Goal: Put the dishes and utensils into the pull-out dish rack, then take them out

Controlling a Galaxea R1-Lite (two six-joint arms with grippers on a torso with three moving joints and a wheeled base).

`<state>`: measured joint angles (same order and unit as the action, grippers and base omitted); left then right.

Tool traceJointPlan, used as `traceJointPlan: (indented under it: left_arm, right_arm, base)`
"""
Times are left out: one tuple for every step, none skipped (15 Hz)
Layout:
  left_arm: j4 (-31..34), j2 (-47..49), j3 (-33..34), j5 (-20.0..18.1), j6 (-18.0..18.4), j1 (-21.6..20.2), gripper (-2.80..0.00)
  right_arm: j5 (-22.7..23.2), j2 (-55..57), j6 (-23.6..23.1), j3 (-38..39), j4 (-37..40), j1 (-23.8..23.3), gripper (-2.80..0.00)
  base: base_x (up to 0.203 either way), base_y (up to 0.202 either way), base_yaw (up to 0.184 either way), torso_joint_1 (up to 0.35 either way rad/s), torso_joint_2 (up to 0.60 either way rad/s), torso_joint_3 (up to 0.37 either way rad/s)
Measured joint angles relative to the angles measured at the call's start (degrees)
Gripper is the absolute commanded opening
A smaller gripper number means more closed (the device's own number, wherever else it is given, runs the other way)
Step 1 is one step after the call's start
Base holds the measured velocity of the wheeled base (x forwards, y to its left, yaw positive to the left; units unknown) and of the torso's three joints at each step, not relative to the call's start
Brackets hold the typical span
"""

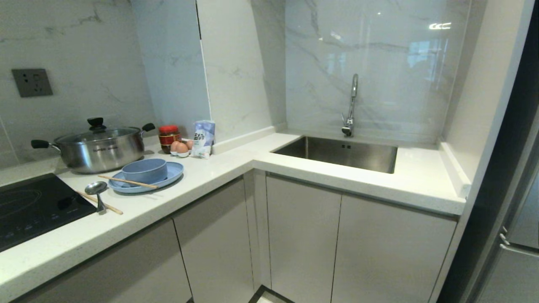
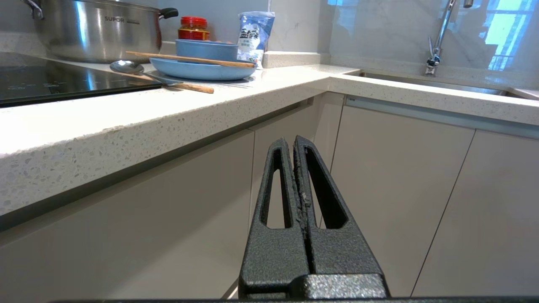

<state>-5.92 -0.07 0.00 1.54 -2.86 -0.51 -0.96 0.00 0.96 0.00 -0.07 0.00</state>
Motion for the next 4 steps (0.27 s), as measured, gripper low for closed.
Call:
traceJointPlan:
  left_arm:
    - [0.02,0.0,0.0,0.0,0.02,0.0,-2.8]
    - [-0.01,0.0,0.0,0.02,0.01,0.0,-2.8]
    - [0.02,0.0,0.0,0.02,0.0,0.0,-2.8]
    - [0.0,0.0,0.0,0.0,0.0,0.0,-2.8]
  right_arm:
    - [0.0,0.0,0.02,0.0,0.0,0.0,-2.8]
    - [0.0,0.0,0.2,0.0,0.0,0.0,-2.8]
    - [0.0,0.0,0.29,0.0,0.0,0.0,-2.8]
    - [0.0,0.0,0.3,0.0,0.0,0.0,-2.8]
  base:
    - [0.0,0.0,0.0,0.0,0.0,0.0]
    - [0.0,0.0,0.0,0.0,0.0,0.0]
    - [0.0,0.0,0.0,0.0,0.0,0.0]
    - [0.0,0.0,0.0,0.0,0.0,0.0]
